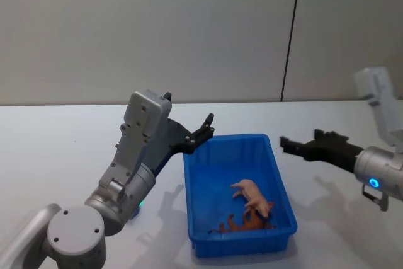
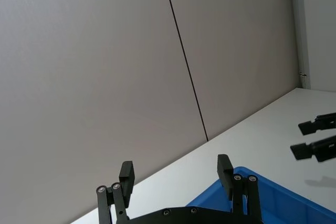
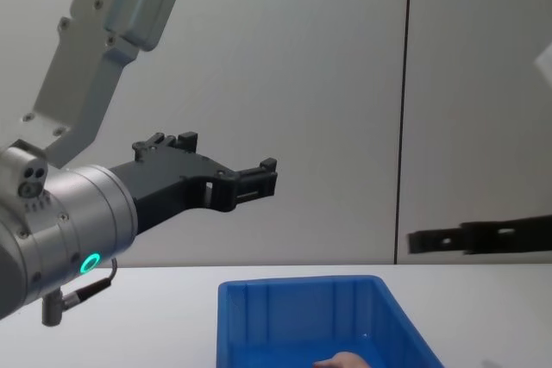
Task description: Pick up the two dolls from the table and place them into the box.
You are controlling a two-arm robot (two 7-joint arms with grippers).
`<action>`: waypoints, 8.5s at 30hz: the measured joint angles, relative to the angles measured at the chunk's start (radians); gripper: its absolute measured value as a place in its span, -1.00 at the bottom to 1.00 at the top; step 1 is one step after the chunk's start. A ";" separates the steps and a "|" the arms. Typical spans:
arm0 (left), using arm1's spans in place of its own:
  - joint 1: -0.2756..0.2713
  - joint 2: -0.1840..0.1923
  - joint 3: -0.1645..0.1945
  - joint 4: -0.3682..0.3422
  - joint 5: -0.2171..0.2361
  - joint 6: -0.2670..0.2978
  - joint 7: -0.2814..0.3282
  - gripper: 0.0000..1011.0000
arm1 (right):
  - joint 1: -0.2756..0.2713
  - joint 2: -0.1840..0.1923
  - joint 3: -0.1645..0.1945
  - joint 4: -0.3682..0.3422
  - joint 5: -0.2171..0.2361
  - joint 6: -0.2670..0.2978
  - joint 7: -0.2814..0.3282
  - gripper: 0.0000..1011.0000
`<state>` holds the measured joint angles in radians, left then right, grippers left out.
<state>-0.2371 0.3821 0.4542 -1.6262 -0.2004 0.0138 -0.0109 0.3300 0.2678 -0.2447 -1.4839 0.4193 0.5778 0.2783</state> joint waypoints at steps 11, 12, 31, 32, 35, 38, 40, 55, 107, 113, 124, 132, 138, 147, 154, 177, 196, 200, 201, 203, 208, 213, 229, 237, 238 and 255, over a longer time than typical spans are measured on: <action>0.000 0.000 0.000 0.000 0.000 0.000 0.000 0.98 | -0.074 0.041 0.070 -0.046 0.124 -0.117 -0.144 0.98; 0.000 0.000 0.000 0.000 0.000 0.000 0.000 0.98 | -0.074 0.041 0.070 -0.046 0.124 -0.117 -0.144 0.98; 0.008 0.007 -0.007 -0.018 -0.021 0.023 -0.001 0.98 | -0.152 0.082 0.135 -0.090 0.229 -0.250 -0.251 0.98; 0.013 0.012 -0.009 -0.027 -0.027 0.031 0.002 0.98 | -0.154 0.084 0.137 -0.091 0.233 -0.254 -0.253 0.98; 0.022 0.020 -0.013 -0.042 -0.038 0.049 0.014 0.98 | -0.158 0.086 0.141 -0.094 0.239 -0.261 -0.259 0.98; 0.043 0.038 -0.021 -0.071 -0.057 0.078 0.036 0.98 | -0.161 0.087 0.143 -0.095 0.242 -0.266 -0.262 0.98; 0.059 0.052 -0.027 -0.094 -0.076 0.104 0.057 0.98 | -0.164 0.089 0.145 -0.097 0.245 -0.269 -0.266 0.98; 0.177 0.153 -0.068 -0.235 -0.211 0.280 0.188 0.98 | -0.170 0.092 0.150 -0.100 0.254 -0.281 -0.275 0.98; 0.100 0.095 -0.112 -0.009 -0.335 0.562 0.080 0.98 | -0.173 0.094 0.152 -0.102 0.258 -0.285 -0.279 0.98; 0.083 0.083 -0.112 0.030 -0.325 0.559 0.063 0.98 | -0.173 0.094 0.152 -0.102 0.258 -0.285 -0.279 0.98; 0.068 0.070 -0.112 0.077 -0.309 0.561 0.054 0.98 | -0.173 0.094 0.152 -0.102 0.258 -0.285 -0.279 0.98; 0.065 0.065 -0.114 0.098 -0.298 0.557 0.055 0.98 | -0.172 0.094 0.152 -0.102 0.258 -0.285 -0.279 0.98; 0.063 0.063 -0.115 0.109 -0.292 0.553 0.057 0.79 | -0.172 0.094 0.152 -0.102 0.258 -0.285 -0.279 0.98; 0.062 0.062 -0.116 0.116 -0.289 0.551 0.059 0.29 | -0.172 0.094 0.152 -0.102 0.258 -0.285 -0.279 0.98; 0.061 0.061 -0.117 0.119 -0.287 0.550 0.060 0.09 | -0.172 0.094 0.152 -0.102 0.258 -0.285 -0.279 0.98; 0.069 0.072 -0.136 0.065 -0.281 0.457 0.076 -0.20 | -0.172 0.094 0.152 -0.102 0.258 -0.285 -0.279 0.98; 0.035 0.077 -0.146 -0.011 -0.242 0.374 -0.085 -0.43 | -0.173 0.094 0.152 -0.102 0.258 -0.285 -0.279 0.98; 0.023 0.073 -0.141 -0.013 -0.230 0.370 -0.137 -0.49 | -0.172 0.094 0.152 -0.102 0.258 -0.285 -0.279 0.98; 0.017 0.071 -0.139 -0.013 -0.226 0.369 -0.157 -0.50 | -0.172 0.094 0.152 -0.102 0.258 -0.285 -0.279 0.98; 0.012 0.070 -0.137 -0.013 -0.221 0.369 -0.178 -0.51 | -0.172 0.094 0.152 -0.102 0.258 -0.285 -0.279 0.98; -0.007 0.064 -0.128 -0.006 -0.198 0.370 -0.262 -0.58 | -0.173 0.094 0.152 -0.102 0.258 -0.285 -0.279 0.98; -0.026 0.057 -0.118 0.008 -0.176 0.375 -0.337 -0.63 | -0.173 0.094 0.152 -0.102 0.258 -0.285 -0.279 0.98; -0.107 0.015 -0.060 0.110 -0.034 0.390 -0.604 -0.71 | -0.172 0.094 0.152 -0.102 0.258 -0.285 -0.279 0.98; -0.141 -0.012 -0.032 0.168 0.033 0.390 -0.670 -0.48 | -0.172 0.094 0.152 -0.102 0.258 -0.285 -0.279 0.98; -0.144 -0.014 -0.031 0.172 0.037 0.390 -0.674 -0.39 | -0.173 0.094 0.152 -0.102 0.258 -0.285 -0.279 0.98; -0.163 -0.028 -0.015 0.206 0.062 0.383 -0.704 0.57 | -0.172 0.094 0.153 -0.102 0.258 -0.285 -0.279 0.98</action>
<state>-0.4000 0.3544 0.4393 -1.4199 -0.1382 0.3971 -0.7149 0.1575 0.3616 -0.0922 -1.5857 0.6772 0.2923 -0.0004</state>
